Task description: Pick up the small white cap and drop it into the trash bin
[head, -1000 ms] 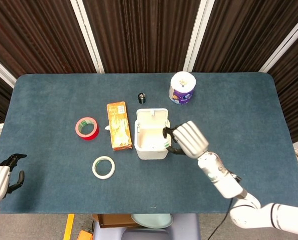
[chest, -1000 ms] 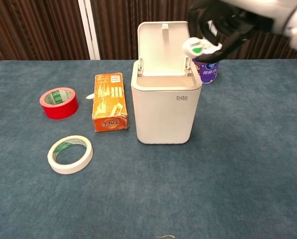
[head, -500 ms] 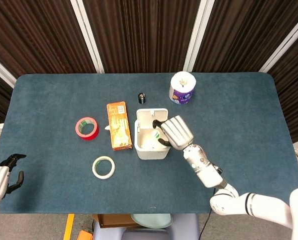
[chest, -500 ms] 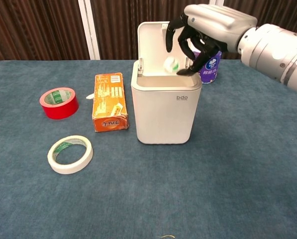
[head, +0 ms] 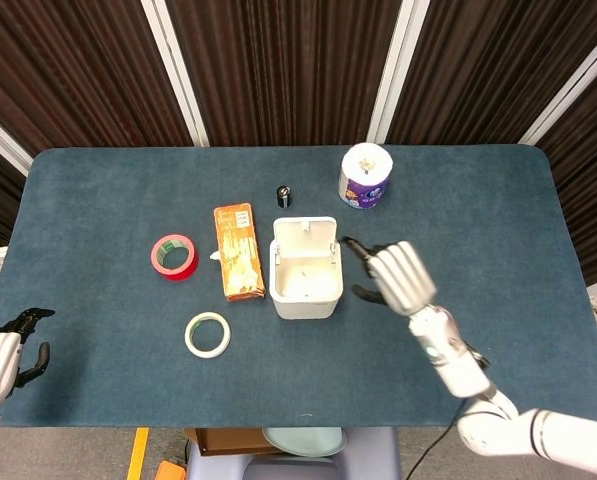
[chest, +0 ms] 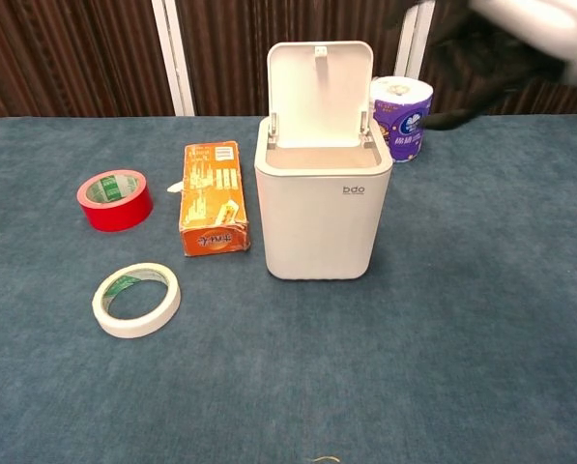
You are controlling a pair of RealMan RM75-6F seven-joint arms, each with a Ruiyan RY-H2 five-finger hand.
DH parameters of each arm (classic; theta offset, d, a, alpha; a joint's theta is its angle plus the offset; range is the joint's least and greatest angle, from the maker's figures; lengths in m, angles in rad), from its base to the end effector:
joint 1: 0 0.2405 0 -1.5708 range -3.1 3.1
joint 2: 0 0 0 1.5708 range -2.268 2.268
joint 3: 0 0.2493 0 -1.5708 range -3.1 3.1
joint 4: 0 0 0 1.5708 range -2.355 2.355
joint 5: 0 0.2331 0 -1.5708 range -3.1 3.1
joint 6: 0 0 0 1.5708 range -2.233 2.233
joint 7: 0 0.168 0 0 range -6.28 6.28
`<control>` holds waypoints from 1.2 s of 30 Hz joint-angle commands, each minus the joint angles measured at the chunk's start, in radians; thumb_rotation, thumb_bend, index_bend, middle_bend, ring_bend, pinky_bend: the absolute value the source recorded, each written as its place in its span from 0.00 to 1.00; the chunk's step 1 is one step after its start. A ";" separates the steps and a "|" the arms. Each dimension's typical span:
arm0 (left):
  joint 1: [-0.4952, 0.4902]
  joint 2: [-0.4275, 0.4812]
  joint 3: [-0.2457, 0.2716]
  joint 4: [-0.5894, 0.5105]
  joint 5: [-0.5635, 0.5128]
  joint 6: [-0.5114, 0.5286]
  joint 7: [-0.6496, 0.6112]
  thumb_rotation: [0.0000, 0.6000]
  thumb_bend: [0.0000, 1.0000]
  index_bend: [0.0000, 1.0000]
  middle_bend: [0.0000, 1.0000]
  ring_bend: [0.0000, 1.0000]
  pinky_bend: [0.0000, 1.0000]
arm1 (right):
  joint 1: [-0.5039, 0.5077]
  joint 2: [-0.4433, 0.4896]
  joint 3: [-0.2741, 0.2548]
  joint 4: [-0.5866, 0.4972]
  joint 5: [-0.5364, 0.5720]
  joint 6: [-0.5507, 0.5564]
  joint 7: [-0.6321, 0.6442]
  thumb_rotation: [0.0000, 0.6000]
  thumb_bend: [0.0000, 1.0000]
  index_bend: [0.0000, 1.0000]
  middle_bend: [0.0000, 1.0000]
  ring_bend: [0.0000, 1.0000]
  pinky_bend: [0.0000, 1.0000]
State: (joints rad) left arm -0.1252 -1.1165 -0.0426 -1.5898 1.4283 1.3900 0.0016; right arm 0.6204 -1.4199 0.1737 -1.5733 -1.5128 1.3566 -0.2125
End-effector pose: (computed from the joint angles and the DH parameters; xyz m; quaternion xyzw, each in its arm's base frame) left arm -0.3286 0.2174 0.1275 -0.6019 -0.4136 -0.3521 0.5854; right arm -0.1157 -0.3382 0.0455 0.6794 -0.2332 0.5403 0.4382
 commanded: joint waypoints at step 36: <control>-0.030 -0.053 0.002 0.039 -0.003 -0.030 0.083 1.00 0.56 0.25 0.25 0.38 0.49 | -0.358 0.126 -0.091 0.160 0.152 0.022 0.150 1.00 0.11 0.17 0.18 0.08 0.23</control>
